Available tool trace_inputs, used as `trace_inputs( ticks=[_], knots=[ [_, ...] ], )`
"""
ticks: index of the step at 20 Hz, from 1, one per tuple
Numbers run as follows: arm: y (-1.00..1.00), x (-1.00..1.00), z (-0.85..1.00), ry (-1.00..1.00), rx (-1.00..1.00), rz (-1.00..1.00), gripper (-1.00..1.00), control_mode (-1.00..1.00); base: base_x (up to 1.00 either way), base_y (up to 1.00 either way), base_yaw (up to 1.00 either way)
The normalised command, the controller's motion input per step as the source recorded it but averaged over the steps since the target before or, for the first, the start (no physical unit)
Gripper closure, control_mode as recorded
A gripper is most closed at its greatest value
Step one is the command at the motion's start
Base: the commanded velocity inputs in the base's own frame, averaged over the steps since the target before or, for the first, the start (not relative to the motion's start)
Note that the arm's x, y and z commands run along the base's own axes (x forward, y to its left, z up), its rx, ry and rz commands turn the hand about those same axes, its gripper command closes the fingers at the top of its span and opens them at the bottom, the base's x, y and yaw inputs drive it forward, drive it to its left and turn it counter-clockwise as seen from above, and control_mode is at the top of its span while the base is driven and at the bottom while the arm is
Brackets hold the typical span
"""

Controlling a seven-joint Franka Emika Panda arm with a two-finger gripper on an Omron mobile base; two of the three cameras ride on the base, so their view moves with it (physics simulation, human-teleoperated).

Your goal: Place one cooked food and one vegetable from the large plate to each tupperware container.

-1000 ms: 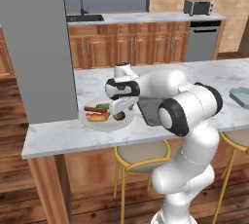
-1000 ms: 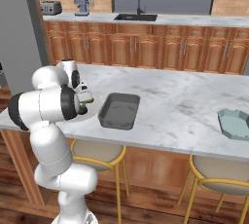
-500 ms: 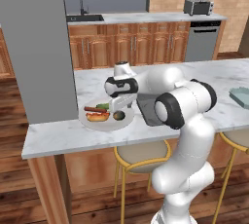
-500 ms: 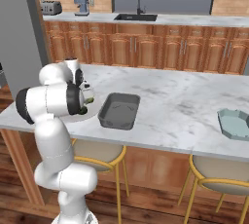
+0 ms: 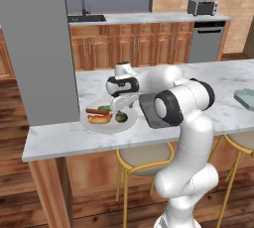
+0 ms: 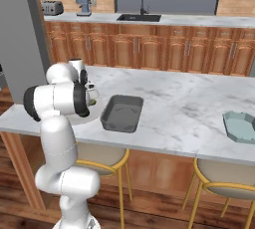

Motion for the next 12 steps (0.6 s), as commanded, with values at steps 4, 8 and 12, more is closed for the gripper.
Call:
trace_inputs(
  ticks=[4,8,12],
  knots=[
    [0.0,0.03,-0.21,0.0,0.0,0.0,-1.0,-1.0,0.0,0.0,0.0],
    [0.02,0.05,-0.22,0.0,0.0,0.0,-1.0,-1.0,0.0,0.0,0.0],
    [0.05,0.1,-0.22,0.0,0.0,0.0,-1.0,-1.0,0.0,0.0,0.0]
  ],
)
